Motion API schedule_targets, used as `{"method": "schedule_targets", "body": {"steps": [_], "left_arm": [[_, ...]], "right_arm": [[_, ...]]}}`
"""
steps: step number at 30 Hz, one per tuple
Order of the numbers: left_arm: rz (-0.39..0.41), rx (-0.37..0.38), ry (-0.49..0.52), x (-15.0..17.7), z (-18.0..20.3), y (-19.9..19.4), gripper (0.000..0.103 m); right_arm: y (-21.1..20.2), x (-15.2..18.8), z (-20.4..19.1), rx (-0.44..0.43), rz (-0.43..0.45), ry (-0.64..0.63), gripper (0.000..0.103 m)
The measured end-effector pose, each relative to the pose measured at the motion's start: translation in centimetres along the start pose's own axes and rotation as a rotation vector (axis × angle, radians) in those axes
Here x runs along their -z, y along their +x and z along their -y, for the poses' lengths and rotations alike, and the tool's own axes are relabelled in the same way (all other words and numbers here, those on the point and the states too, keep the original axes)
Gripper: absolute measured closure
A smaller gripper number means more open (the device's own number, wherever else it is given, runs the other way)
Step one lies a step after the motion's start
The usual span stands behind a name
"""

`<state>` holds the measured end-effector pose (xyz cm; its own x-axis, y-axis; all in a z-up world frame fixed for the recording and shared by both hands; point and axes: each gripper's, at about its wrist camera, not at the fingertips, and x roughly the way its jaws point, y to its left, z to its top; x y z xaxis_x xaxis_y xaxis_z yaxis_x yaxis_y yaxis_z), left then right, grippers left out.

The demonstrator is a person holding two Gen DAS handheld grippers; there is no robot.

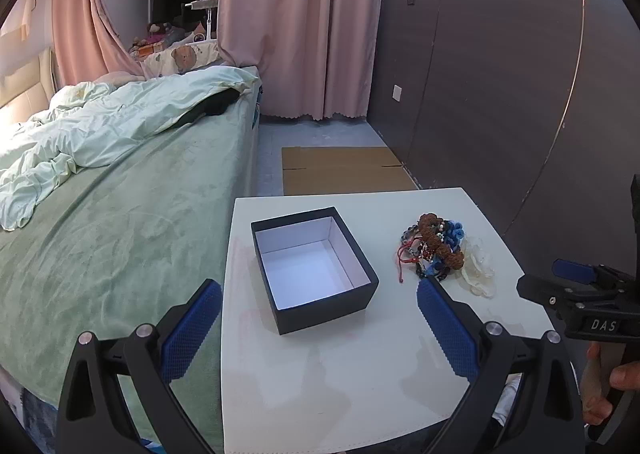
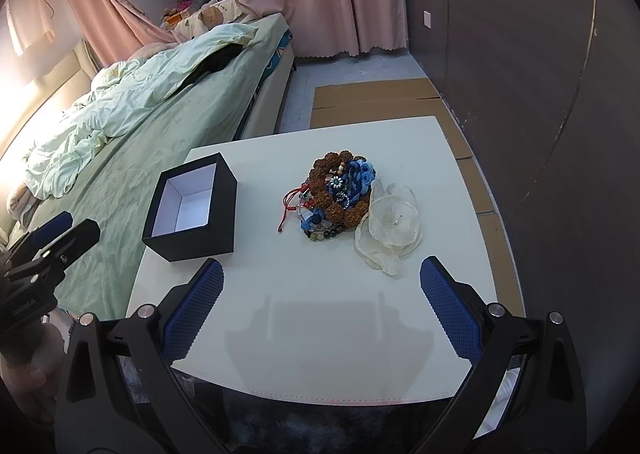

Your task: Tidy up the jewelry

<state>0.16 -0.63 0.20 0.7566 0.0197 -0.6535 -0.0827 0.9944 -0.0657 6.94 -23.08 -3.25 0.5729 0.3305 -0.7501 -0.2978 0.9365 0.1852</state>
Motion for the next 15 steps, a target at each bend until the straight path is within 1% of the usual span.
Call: {"method": "schedule_targets", "body": {"steps": [15], "left_arm": [[-0.001, 0.014, -0.007, 0.00, 0.15, -0.12, 0.008]], "right_arm": [[0.13, 0.23, 0.09, 0.000, 0.001, 0.004, 0.005]]}}
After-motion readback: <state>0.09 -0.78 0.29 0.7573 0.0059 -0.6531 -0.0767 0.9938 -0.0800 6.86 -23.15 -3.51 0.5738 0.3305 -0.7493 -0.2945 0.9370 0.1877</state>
